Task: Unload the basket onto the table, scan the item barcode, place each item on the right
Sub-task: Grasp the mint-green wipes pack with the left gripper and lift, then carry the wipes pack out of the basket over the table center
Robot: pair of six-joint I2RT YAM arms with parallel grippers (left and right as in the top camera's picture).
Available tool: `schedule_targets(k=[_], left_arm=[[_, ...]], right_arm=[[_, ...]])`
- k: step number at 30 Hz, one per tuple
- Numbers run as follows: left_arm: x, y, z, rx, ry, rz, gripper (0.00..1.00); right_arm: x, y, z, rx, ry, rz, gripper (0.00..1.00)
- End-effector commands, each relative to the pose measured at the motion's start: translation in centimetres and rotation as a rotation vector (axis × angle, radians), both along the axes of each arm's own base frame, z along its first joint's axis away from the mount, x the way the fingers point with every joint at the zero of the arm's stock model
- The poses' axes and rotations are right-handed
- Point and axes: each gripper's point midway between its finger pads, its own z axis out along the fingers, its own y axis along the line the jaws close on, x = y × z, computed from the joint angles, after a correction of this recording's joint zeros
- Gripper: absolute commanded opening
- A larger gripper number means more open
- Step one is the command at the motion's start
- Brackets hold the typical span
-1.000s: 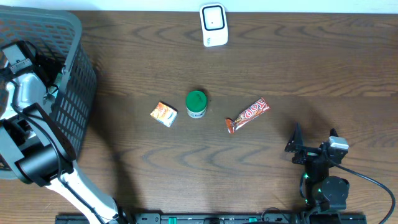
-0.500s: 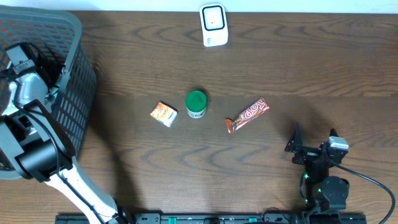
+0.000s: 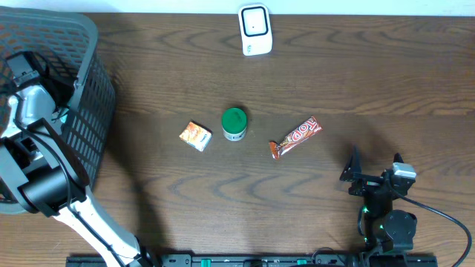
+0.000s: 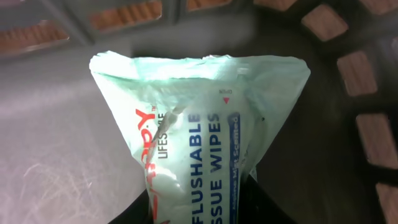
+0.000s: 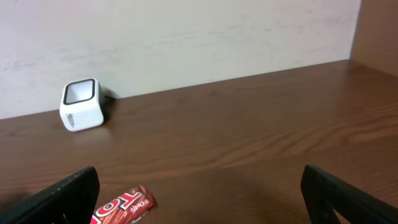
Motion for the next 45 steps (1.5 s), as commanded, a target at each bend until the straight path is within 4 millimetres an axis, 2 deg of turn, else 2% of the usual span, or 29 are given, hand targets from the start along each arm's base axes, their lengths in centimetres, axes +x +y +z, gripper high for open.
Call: schedule_targets(k=[1, 3, 7, 8, 15, 16, 18, 22, 25, 27, 30, 34, 38, 42, 45], left_arm=[[-1.2, -1.0, 0.3, -0.022, 0.040, -0.038, 0.31], [-1.1, -1.0, 2.6, 0.005, 0.010, -0.053, 0.31], [-1.6, -1.2, 8.8, 0.066, -0.069, -0.063, 0.31], [-2.1, -1.4, 11.7, 0.091, -0.108, -0.062, 0.31], [-5.5, -3.5, 23.4, 0.203, -0.293, -0.060, 0.31], [-6.6, -4.8, 26.3, 0.226, -0.352, -0.075, 0.31], [-7.5, -7.0, 29.0, 0.217, -0.421, -0.125, 0.31], [-8.2, -13.2, 31.9, 0.132, -0.522, -0.292, 0.31], [-7.7, -19.3, 32.4, 0.035, -0.556, -0.466, 0.31], [-7.4, -23.1, 31.8, -0.018, -0.538, -0.569, 0.31], [-7.0, -29.3, 30.0, -0.088, -0.484, -0.732, 0.31], [-7.0, -37.8, 26.6, -0.165, -0.384, -0.948, 0.31], [-7.7, -44.4, 22.8, -0.211, -0.267, -1.105, 0.31], [-9.1, -49.3, 18.5, -0.259, -0.125, -1.206, 0.31], [-11.1, -53.1, 15.6, -0.381, -0.024, -1.294, 0.31]], right_arm=[[-0.1, -0.3, 0.0, -0.011, 0.001, -0.017, 0.99], [-0.1, -0.3, 0.0, -0.011, 0.002, -0.017, 0.99], [-0.1, -0.3, 0.0, -0.011, 0.001, -0.017, 0.99], [-0.1, -0.4, 0.0, -0.011, 0.002, -0.018, 0.99], [-0.1, -0.4, 0.0, -0.011, 0.002, -0.018, 0.99], [-0.1, -0.4, 0.0, -0.011, 0.001, -0.018, 0.99], [-0.1, -0.4, 0.0, -0.011, 0.001, -0.018, 0.99], [-0.1, -0.3, 0.0, -0.011, 0.002, -0.017, 0.99], [-0.1, -0.4, 0.0, -0.011, 0.002, -0.018, 0.99], [-0.1, -0.4, 0.0, -0.011, 0.002, -0.018, 0.99], [-0.1, -0.3, 0.0, -0.011, 0.002, -0.017, 0.99], [-0.1, -0.3, 0.0, -0.011, 0.001, -0.017, 0.99], [-0.1, -0.3, 0.0, -0.011, 0.001, -0.017, 0.99], [-0.1, -0.3, 0.0, -0.011, 0.001, -0.017, 0.99], [-0.1, -0.4, 0.0, -0.011, 0.001, -0.018, 0.99]])
